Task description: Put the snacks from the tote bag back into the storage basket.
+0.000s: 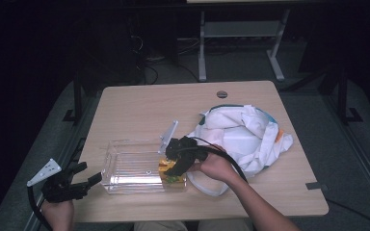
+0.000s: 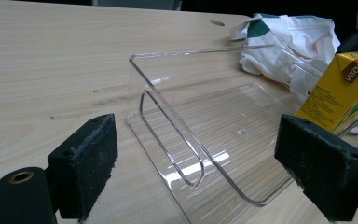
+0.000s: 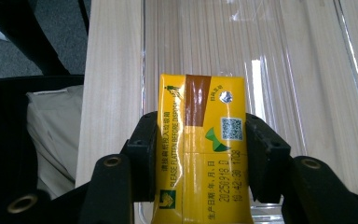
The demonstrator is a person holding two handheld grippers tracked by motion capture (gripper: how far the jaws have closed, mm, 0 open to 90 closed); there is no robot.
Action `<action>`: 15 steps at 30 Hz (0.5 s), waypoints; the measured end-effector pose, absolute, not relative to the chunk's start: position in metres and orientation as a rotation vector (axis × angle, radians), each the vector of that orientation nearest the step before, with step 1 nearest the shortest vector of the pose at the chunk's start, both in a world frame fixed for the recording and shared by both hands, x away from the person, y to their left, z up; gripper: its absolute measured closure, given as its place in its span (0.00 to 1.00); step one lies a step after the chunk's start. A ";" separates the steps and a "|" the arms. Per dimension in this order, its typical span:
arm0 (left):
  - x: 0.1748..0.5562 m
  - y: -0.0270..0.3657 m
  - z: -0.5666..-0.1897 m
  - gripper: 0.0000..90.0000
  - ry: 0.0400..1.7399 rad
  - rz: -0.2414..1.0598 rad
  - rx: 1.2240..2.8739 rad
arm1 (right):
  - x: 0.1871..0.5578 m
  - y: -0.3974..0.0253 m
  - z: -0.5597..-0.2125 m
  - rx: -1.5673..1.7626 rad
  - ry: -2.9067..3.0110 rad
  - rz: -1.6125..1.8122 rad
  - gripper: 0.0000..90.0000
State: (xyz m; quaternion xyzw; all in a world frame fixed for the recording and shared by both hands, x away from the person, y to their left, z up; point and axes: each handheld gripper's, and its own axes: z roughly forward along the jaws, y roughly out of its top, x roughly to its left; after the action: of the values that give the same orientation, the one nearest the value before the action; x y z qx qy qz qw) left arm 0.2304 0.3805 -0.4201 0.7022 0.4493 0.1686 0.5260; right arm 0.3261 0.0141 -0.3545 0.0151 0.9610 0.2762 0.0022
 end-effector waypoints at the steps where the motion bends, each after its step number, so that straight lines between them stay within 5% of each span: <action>1: 0.230 0.380 -0.420 0.14 1.075 0.403 1.679 | 0.326 0.014 -0.355 0.044 3.016 0.867 0.58; 15: 0.230 0.380 -0.420 0.14 1.074 0.403 1.679 | 0.324 0.014 -0.362 0.017 3.032 0.848 0.57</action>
State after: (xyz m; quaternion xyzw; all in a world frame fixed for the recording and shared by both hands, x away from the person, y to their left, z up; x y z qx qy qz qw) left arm 0.2304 0.3804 -0.4201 0.7021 0.4493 0.1686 0.5261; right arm 0.3242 0.0144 -0.3616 0.0053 0.9630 0.2695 -0.0036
